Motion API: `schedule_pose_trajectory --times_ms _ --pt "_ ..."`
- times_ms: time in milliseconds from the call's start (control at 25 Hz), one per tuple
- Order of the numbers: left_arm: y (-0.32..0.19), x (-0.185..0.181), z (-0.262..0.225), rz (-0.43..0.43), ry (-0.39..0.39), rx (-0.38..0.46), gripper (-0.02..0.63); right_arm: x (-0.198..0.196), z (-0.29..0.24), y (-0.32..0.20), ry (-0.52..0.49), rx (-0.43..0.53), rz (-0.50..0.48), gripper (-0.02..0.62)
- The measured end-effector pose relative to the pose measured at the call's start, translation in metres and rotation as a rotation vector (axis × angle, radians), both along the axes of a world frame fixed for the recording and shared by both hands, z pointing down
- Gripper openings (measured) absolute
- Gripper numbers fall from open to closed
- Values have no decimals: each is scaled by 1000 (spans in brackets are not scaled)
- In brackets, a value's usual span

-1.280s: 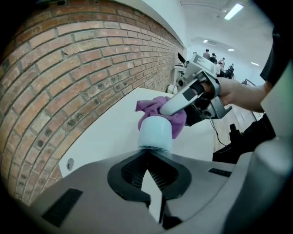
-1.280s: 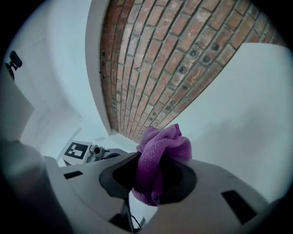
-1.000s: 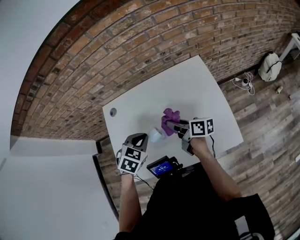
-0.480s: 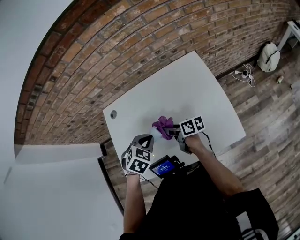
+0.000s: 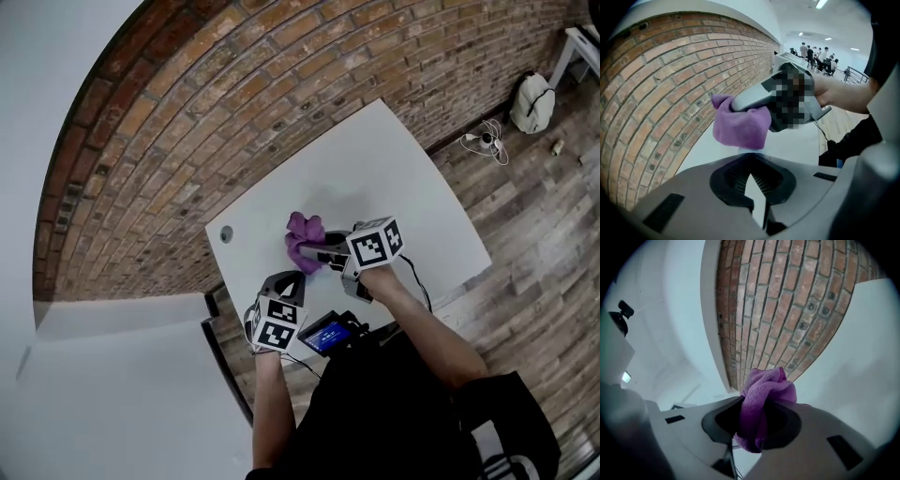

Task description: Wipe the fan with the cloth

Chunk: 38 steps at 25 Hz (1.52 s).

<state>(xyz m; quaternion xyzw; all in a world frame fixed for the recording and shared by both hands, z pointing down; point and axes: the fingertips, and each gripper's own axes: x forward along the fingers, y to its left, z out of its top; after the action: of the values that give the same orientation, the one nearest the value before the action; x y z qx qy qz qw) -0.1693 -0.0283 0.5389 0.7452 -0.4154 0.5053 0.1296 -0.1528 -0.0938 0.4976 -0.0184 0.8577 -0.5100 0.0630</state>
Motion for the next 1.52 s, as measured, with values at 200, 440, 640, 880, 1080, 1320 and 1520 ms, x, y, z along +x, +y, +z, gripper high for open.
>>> schedule_pose_trajectory --times_ms 200,440,640,880,1080,1320,1520 --pt "-1 1 1 -1 14 4 2 -7 41 6 56 -106 18 94" --pt "1 -1 1 -20 15 0 2 14 115 13 189 -228 40 94" --pt "-1 0 0 -19 11 3 2 34 125 1 16 -472 176 94" --pt "0 2 1 -18 2 5 2 6 129 23 -185 -749 192 94" --pt "0 1 0 -13 -4 6 0 12 133 43 -75 -685 143 94" --pt "1 0 1 -19 7 6 2 9 115 18 -189 -696 146 94" --pt "1 2 1 -20 9 10 0 -11 118 -14 -264 -764 172 94"
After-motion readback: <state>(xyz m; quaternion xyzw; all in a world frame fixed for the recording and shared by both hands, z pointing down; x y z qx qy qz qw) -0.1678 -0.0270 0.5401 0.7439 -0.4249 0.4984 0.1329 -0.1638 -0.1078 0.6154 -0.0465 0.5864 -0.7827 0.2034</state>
